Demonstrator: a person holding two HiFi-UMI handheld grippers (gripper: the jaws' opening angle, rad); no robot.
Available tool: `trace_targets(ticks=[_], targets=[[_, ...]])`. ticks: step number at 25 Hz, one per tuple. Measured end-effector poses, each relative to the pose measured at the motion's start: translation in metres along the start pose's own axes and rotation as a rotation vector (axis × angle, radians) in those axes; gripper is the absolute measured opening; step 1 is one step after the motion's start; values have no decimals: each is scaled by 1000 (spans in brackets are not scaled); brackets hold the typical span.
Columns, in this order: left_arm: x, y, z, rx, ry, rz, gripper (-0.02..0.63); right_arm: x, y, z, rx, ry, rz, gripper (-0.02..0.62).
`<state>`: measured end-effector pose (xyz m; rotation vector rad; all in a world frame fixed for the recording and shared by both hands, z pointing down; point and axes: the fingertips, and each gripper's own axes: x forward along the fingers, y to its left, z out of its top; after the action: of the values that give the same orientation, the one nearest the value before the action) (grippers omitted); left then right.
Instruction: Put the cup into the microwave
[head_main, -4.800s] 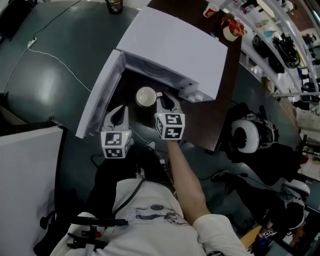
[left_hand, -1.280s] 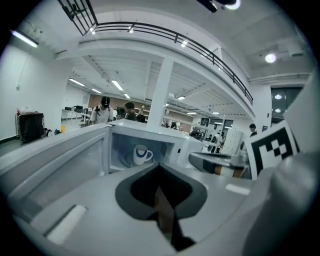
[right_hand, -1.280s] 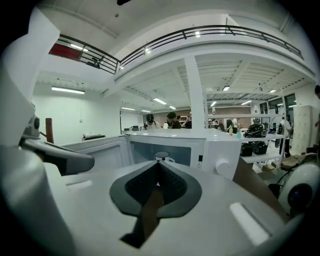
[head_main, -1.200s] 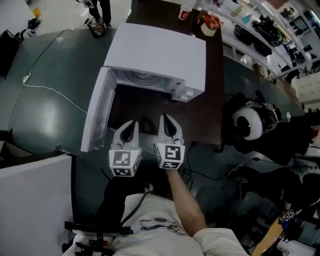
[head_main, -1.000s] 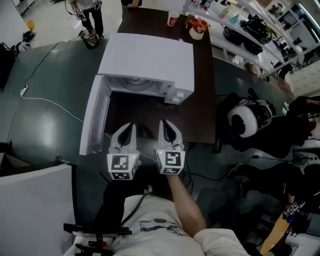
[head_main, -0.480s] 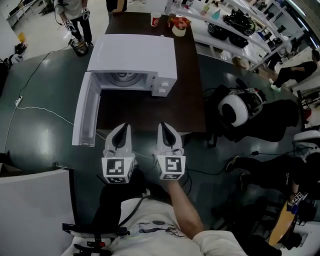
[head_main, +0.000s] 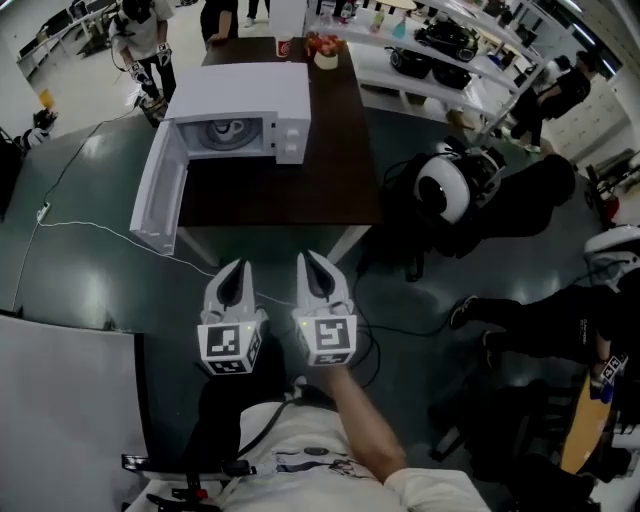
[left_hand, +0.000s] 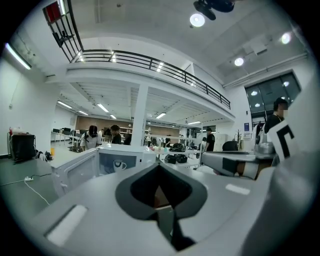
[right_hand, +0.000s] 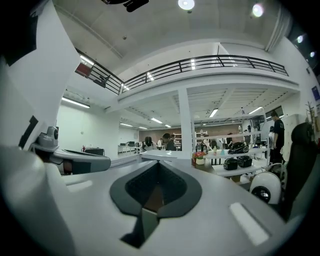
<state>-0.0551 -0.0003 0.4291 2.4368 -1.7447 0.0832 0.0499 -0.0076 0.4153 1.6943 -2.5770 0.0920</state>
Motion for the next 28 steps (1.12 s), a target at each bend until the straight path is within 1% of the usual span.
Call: trace_targets(ticks=[3,6,10,13,17,20,25,28], targets=[[-36,-28,-3,4,-3,-12,-3,-48,7,0,-8,-6,5,0],[-59,-45,-1,8,-11,-25,-3,-77,10,0,-6,8,-1,0],[-74,-52,8,16,-26,-41,-3,-95,20,10,-13,2,1,0],[-77,-55,19,30,-43,-64,-3,-99,21,23,-9,-20,-14,0],[-80,-45,27,41,-47,-75,-3,-97,23,29,7,-26,-37,0],[-80,-29,23,45,-29,-66,-3,-94,28,29,23,-27,-44,0],[-83,-18,23,55,-40,-66,-3,-95,30,29,-5,-23,-51,0],[-81,-13,21,55,-38,-65,-3,-93,26,27,-6,-25,-62,-2]])
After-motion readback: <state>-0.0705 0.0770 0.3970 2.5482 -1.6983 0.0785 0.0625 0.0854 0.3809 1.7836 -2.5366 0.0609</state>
